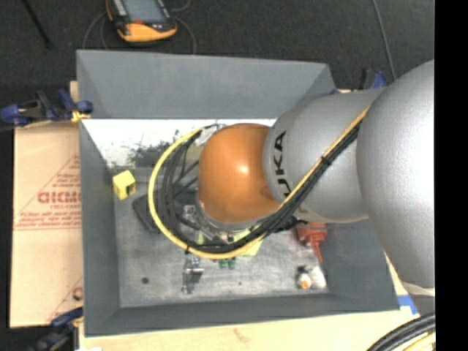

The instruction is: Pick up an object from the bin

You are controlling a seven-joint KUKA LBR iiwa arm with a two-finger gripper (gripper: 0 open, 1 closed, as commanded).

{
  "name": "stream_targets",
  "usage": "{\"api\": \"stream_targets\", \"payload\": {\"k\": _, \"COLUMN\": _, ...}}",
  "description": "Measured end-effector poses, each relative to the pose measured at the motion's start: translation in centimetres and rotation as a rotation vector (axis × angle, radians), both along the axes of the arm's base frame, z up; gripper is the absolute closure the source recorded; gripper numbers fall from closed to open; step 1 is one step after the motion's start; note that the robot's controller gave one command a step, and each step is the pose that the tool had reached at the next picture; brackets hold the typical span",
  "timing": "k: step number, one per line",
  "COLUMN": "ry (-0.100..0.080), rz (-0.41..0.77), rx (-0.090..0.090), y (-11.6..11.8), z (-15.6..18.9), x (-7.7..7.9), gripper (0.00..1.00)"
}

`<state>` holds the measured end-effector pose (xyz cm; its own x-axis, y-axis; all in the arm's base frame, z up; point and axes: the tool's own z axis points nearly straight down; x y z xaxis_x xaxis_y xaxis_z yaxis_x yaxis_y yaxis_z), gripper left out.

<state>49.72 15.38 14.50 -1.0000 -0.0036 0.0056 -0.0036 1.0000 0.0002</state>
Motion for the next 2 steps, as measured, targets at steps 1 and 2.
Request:
{"api": "stream_targets", "payload": {"k": 1, "ry": -0.007, "rz": -0.003, "rx": 0.001, "y": -0.1, "z": 0.4, "x": 0.2, "gripper": 0.00}}
{"api": "stream_targets", "payload": {"k": 2, "ry": -0.013, "rz": 0.046, "rx": 0.001, "y": -3.8, "z": -4.3, "x": 6.5, "gripper": 0.00}}
